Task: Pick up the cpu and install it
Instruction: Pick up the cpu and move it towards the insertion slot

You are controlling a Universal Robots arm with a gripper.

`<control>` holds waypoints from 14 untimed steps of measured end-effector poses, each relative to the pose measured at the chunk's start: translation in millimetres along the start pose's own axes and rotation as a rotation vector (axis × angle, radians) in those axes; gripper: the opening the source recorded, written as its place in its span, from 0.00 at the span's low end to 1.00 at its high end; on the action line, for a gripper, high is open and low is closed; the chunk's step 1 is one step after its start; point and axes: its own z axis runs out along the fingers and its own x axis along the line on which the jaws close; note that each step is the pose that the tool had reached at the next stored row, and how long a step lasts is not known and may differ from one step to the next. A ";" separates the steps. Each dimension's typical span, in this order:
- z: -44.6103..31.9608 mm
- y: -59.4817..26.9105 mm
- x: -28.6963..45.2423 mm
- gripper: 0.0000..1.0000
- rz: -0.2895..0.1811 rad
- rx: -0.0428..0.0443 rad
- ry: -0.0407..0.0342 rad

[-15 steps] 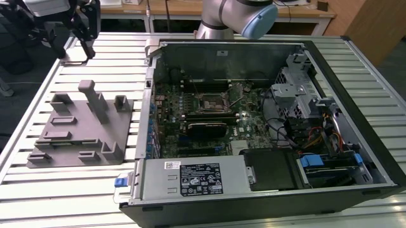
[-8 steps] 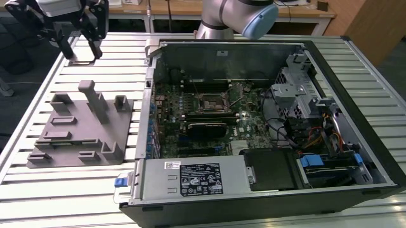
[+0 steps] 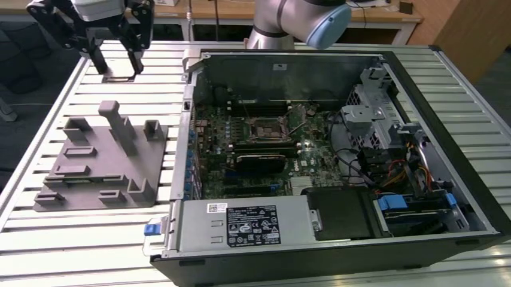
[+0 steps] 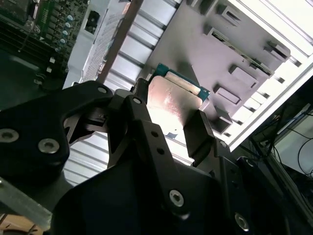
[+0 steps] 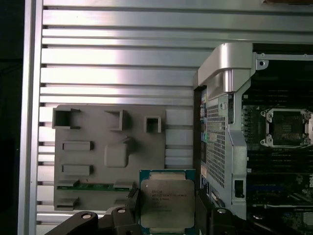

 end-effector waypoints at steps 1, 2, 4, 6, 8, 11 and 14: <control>0.0 0.0 -3.0 0.54 0.000 0.0000 0.0000; 0.1 0.0 -5.9 0.54 0.000 -0.0001 -0.0001; 0.1 0.0 -11.4 0.54 0.000 0.0000 -0.0001; 0.1 -0.1 -16.5 0.54 0.000 0.0000 -0.0001; 0.1 -0.1 -21.2 0.54 0.000 0.0000 -0.0001; 0.2 -0.1 -27.7 0.54 0.000 -0.0001 -0.0001; 0.2 -0.1 -34.1 0.54 0.000 -0.0001 -0.0001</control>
